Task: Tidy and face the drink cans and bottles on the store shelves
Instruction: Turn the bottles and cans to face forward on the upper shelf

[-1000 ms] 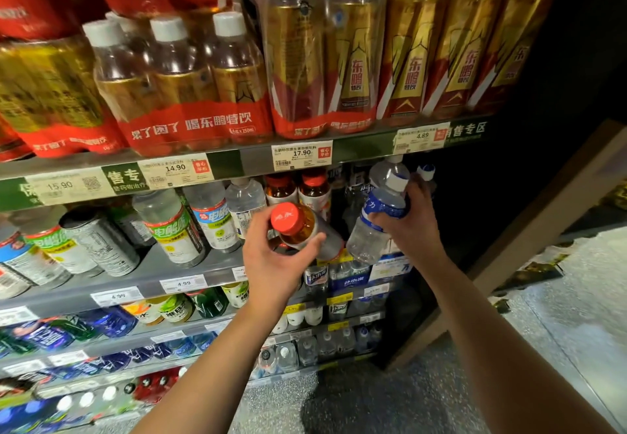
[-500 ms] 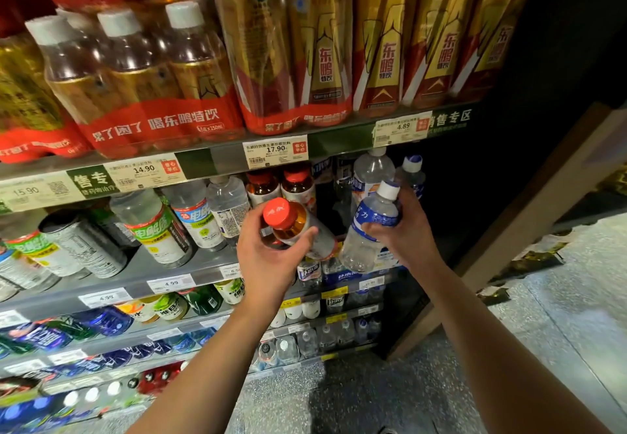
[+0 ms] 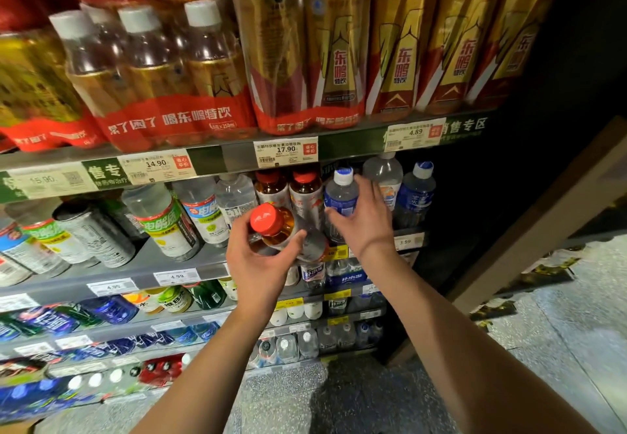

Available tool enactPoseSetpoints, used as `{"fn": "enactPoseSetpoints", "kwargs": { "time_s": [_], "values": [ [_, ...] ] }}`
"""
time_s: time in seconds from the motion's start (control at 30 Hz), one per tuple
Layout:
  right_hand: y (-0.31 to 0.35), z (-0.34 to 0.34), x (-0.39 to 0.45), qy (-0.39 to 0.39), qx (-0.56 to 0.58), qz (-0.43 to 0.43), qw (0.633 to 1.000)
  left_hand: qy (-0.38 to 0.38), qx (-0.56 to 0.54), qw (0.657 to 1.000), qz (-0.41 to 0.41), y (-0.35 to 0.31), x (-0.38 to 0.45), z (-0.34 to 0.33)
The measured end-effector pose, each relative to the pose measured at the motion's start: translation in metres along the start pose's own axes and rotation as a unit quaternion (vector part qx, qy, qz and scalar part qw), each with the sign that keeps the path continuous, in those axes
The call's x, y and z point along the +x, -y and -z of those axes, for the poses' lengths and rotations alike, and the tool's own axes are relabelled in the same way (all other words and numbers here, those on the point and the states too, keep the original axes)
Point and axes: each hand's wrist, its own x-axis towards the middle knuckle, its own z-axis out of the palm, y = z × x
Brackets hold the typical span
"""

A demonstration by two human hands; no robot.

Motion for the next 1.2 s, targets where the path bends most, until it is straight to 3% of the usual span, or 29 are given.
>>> {"fn": "enactPoseSetpoints", "kwargs": {
  "time_s": [0.2, 0.53, 0.63, 0.77, 0.87, 1.2],
  "values": [
    [0.007, -0.003, 0.002, -0.046, -0.077, 0.003, 0.996, 0.007, -0.004, 1.000, 0.002, 0.002, 0.002, 0.004],
    [-0.009, -0.021, -0.001, -0.042, -0.130, -0.004, 0.991, 0.015, -0.009, 1.000, 0.004, 0.008, 0.006, 0.006],
    [-0.011, -0.024, -0.004, -0.048, -0.074, -0.026, 0.996, 0.015, -0.013, 1.000, 0.009, 0.010, 0.007, 0.009],
    [-0.015, -0.037, -0.029, -0.146, 0.040, 0.015, 0.988, -0.004, -0.025, 0.999, 0.019, 0.012, 0.007, 0.018],
    [-0.012, -0.050, -0.047, -0.179, 0.039, 0.057, 0.981, -0.037, -0.028, 0.998, 0.036, 0.018, 0.008, 0.035],
    [0.068, -0.111, -0.087, -0.090, 0.179, 0.121, 0.972, -0.227, -0.031, 0.968, 0.104, 0.050, 0.030, 0.149]
  ]
}}
